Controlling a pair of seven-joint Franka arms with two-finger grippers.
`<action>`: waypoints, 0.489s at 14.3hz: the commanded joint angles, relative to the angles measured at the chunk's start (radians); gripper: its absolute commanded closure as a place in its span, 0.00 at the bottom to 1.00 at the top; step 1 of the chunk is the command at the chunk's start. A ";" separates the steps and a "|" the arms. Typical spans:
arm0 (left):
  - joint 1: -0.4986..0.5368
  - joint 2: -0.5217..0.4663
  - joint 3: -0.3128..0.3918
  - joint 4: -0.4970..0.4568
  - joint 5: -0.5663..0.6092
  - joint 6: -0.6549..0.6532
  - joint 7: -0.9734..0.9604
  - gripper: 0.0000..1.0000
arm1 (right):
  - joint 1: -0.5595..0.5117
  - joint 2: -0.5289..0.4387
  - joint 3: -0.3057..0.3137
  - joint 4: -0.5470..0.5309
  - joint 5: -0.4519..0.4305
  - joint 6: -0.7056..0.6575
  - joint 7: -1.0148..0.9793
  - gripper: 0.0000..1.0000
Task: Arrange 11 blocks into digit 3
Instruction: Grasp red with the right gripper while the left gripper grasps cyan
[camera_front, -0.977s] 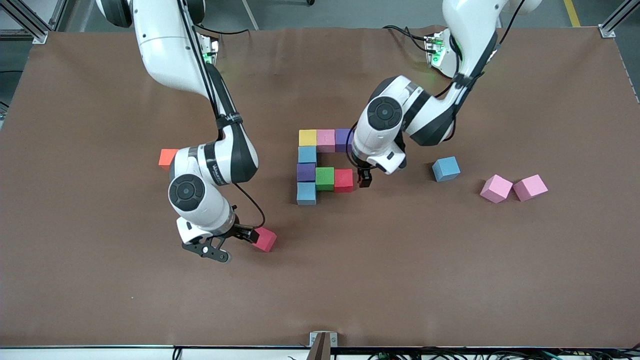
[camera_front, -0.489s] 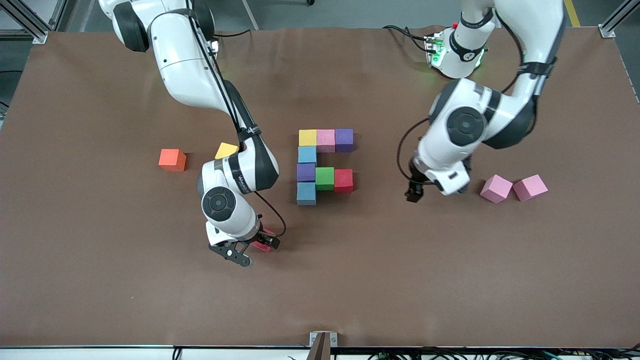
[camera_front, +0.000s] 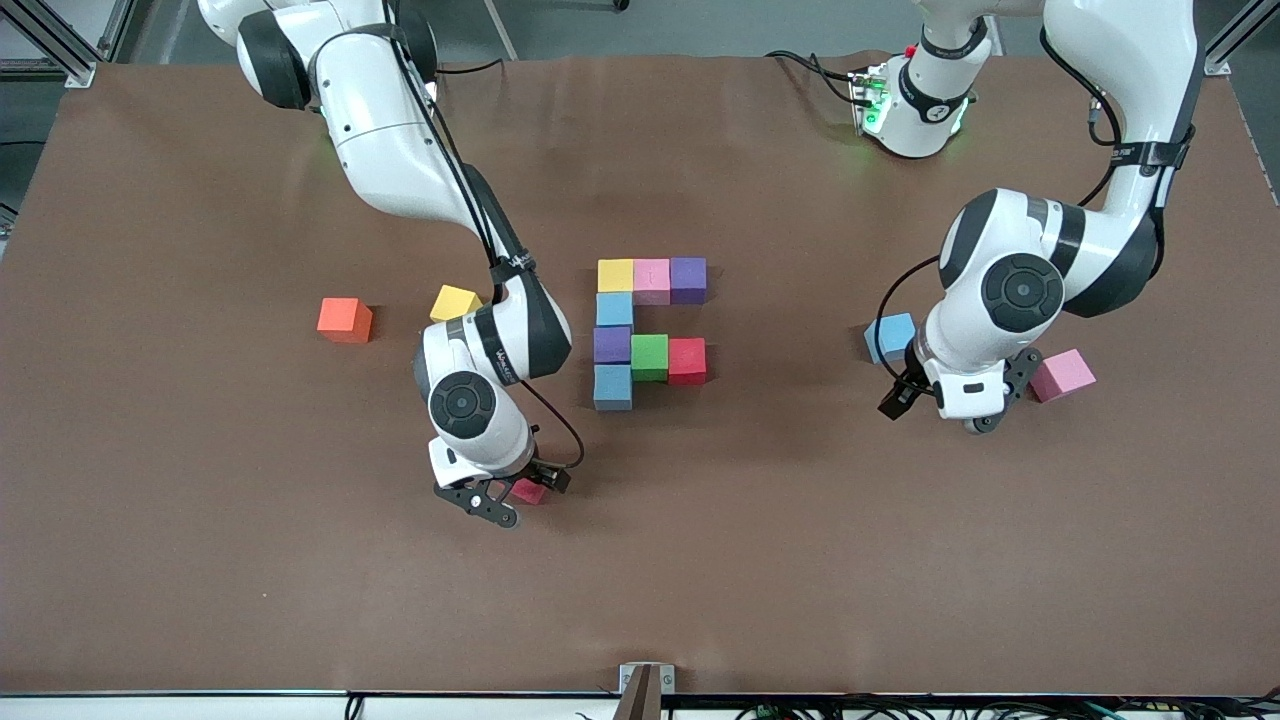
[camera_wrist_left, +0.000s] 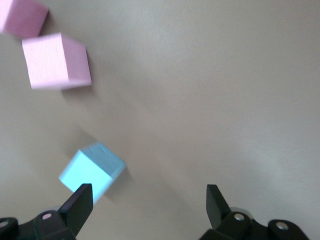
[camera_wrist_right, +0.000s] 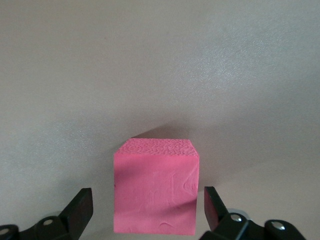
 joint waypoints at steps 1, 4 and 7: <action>0.039 -0.028 -0.010 -0.099 0.046 0.078 0.172 0.00 | -0.004 -0.002 0.005 -0.005 -0.021 0.006 0.014 0.37; 0.053 -0.068 -0.012 -0.220 0.049 0.193 0.307 0.00 | -0.016 -0.005 0.005 -0.004 -0.019 0.003 0.002 0.88; 0.092 -0.093 -0.015 -0.312 0.048 0.282 0.542 0.00 | 0.001 -0.012 0.009 0.002 -0.016 0.003 -0.007 0.97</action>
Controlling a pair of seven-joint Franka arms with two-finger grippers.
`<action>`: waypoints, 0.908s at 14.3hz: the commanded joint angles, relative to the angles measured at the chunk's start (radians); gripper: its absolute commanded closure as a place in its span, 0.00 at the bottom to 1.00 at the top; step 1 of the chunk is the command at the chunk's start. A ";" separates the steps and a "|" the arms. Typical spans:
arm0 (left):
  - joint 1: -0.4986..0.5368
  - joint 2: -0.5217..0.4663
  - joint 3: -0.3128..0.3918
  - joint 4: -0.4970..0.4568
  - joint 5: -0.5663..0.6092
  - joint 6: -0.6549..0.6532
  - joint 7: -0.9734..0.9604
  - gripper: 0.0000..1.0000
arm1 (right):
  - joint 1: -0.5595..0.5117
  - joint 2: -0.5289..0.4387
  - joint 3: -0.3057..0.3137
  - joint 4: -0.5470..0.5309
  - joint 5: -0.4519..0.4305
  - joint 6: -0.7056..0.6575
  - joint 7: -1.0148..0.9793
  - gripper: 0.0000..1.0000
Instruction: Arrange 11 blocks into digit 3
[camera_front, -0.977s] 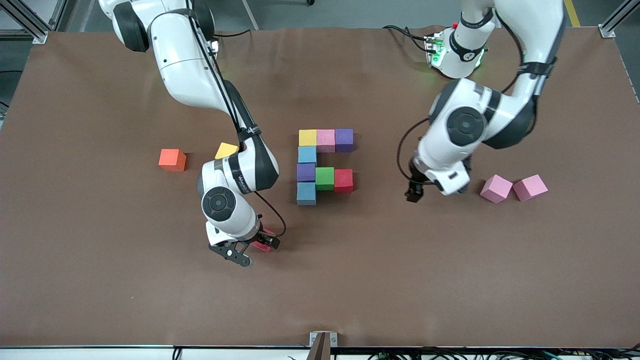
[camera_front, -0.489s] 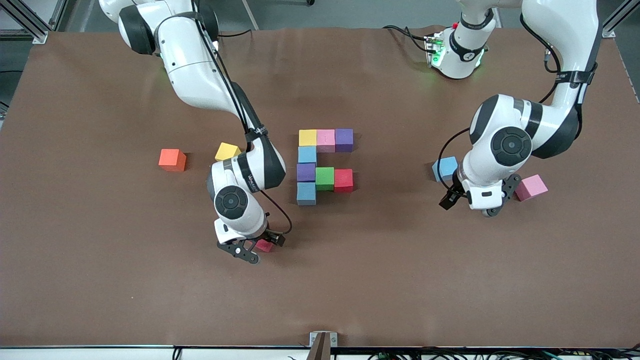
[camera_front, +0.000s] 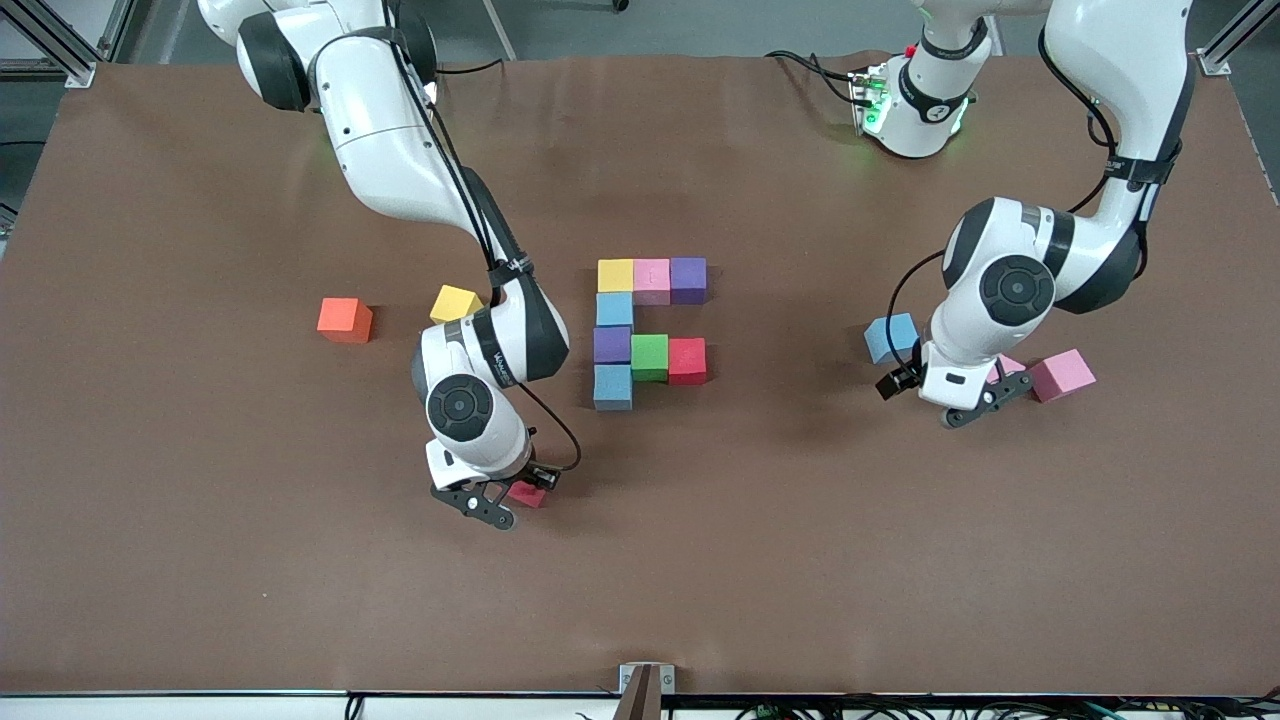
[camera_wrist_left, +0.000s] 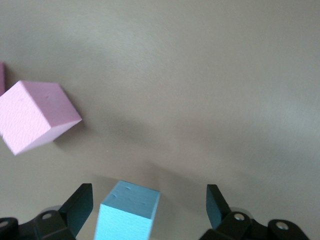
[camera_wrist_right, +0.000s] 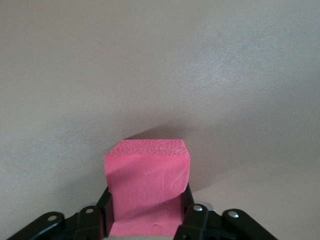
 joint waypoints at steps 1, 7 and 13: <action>0.040 -0.065 -0.021 -0.119 0.018 0.077 0.142 0.00 | 0.014 -0.015 0.026 0.004 -0.017 0.004 -0.059 0.97; 0.042 -0.062 -0.040 -0.252 0.018 0.261 0.149 0.00 | 0.096 -0.017 0.029 0.035 -0.030 0.004 -0.239 0.97; 0.072 -0.060 -0.038 -0.266 0.020 0.262 0.201 0.00 | 0.141 -0.011 0.038 0.040 -0.029 -0.008 -0.239 0.97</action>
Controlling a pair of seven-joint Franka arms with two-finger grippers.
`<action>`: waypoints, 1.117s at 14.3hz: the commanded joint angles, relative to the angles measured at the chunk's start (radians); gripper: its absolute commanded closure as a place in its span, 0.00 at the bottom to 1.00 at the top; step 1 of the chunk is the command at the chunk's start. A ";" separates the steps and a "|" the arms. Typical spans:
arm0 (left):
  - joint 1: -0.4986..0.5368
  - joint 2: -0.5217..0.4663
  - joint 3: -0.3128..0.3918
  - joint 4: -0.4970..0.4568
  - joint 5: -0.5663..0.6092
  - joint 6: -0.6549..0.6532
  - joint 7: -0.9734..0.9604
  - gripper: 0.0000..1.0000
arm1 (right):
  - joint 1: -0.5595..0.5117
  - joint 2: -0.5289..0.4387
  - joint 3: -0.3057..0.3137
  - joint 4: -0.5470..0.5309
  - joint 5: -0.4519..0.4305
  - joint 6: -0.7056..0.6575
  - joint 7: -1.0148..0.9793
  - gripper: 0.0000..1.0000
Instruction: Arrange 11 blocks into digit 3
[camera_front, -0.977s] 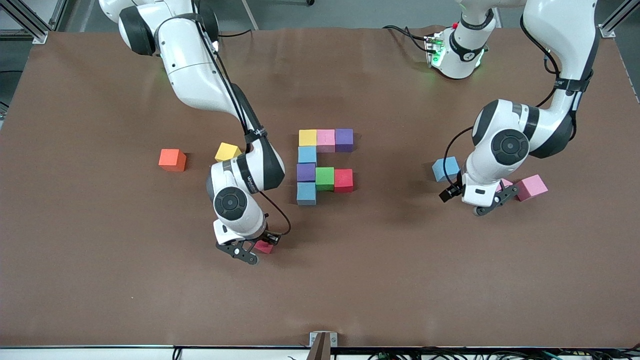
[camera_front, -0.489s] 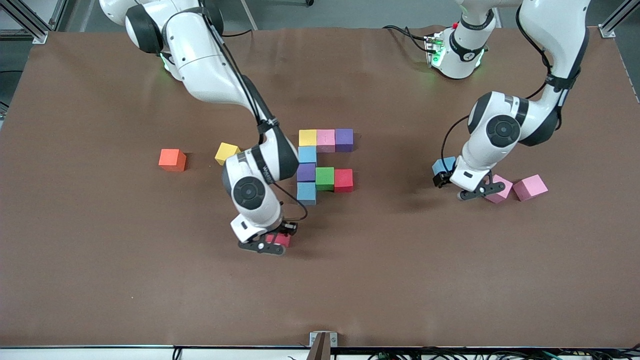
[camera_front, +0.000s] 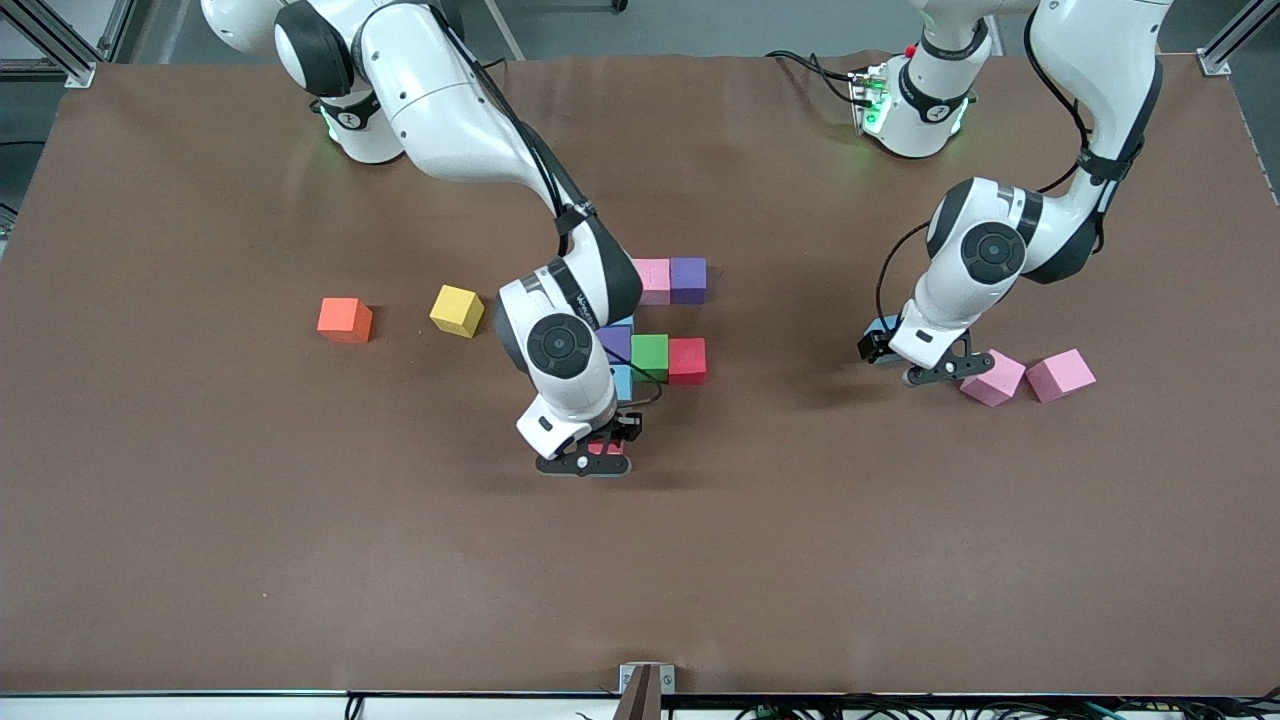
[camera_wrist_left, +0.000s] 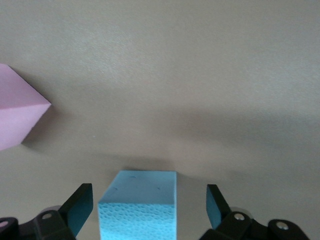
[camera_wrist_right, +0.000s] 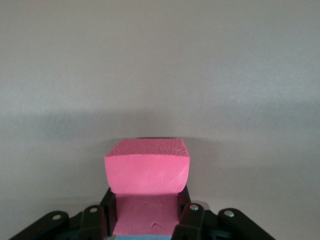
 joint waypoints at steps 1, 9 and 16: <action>0.029 -0.031 -0.006 -0.034 0.019 0.014 0.020 0.00 | -0.001 -0.010 0.014 -0.006 -0.015 -0.017 -0.010 0.97; 0.037 -0.021 -0.018 -0.054 0.015 0.016 0.018 0.01 | 0.022 -0.017 0.016 -0.023 -0.016 -0.034 -0.010 0.97; 0.037 -0.006 -0.021 -0.063 0.006 0.042 0.009 0.24 | 0.028 -0.024 0.014 -0.057 -0.018 -0.036 -0.028 0.96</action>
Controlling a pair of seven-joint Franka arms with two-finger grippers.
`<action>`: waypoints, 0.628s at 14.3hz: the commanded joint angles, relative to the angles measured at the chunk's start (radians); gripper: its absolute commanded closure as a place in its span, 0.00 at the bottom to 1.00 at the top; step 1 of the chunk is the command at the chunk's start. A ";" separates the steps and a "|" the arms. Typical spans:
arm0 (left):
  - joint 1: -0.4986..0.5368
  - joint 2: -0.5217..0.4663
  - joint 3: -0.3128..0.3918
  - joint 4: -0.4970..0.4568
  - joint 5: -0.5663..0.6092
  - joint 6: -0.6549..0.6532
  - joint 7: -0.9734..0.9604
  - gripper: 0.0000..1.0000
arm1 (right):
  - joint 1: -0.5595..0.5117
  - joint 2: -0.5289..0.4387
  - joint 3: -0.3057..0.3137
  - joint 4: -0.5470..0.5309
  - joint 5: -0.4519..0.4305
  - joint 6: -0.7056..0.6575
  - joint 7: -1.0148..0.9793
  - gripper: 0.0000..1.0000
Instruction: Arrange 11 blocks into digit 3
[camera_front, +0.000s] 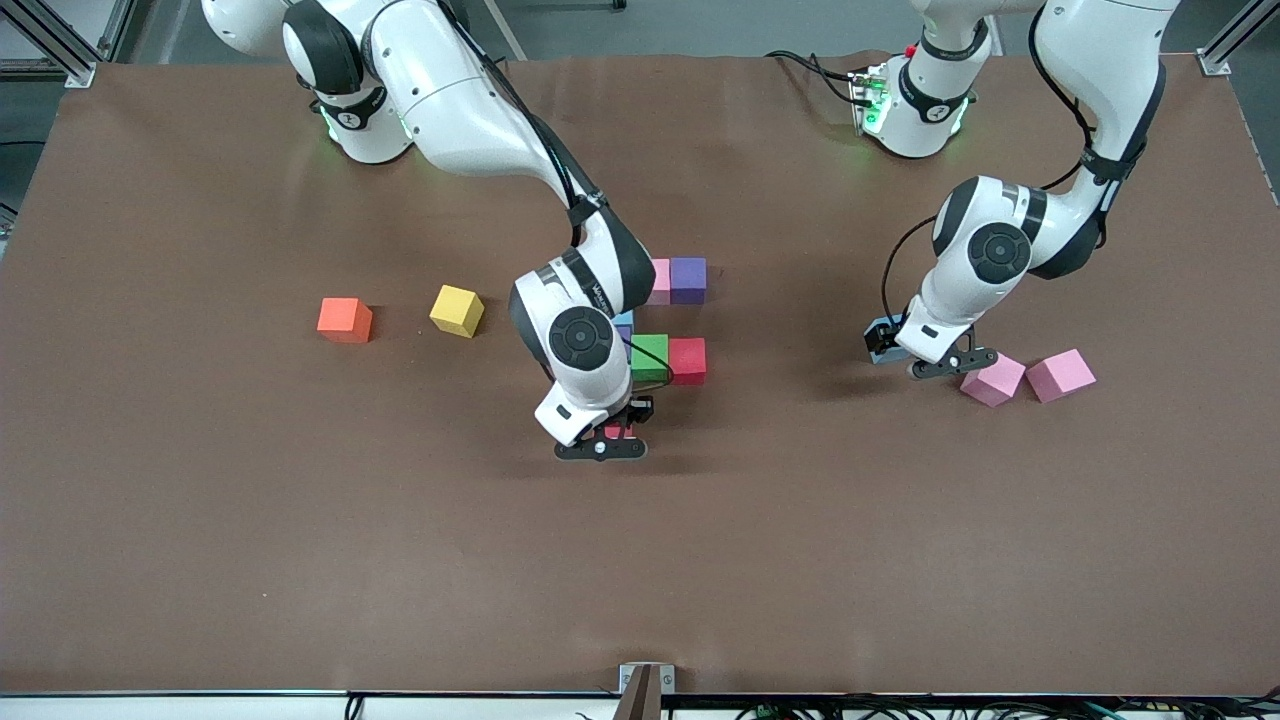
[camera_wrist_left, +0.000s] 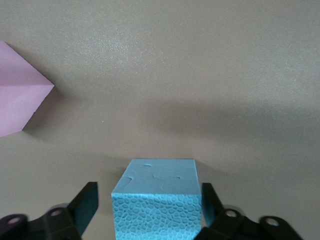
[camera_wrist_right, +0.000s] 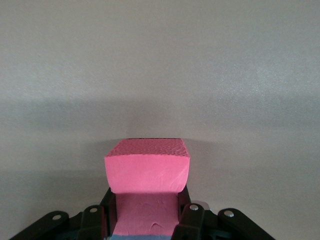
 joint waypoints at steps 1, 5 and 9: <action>0.008 -0.007 -0.010 -0.009 0.006 0.020 -0.011 0.36 | 0.007 -0.024 0.002 -0.038 -0.017 0.001 -0.014 0.96; 0.000 -0.002 -0.012 0.043 0.004 0.016 -0.095 0.72 | 0.014 -0.038 0.004 -0.061 -0.017 0.003 -0.014 0.96; -0.008 0.081 -0.012 0.195 0.004 0.000 -0.197 0.74 | 0.020 -0.039 0.004 -0.066 -0.015 0.004 -0.011 0.95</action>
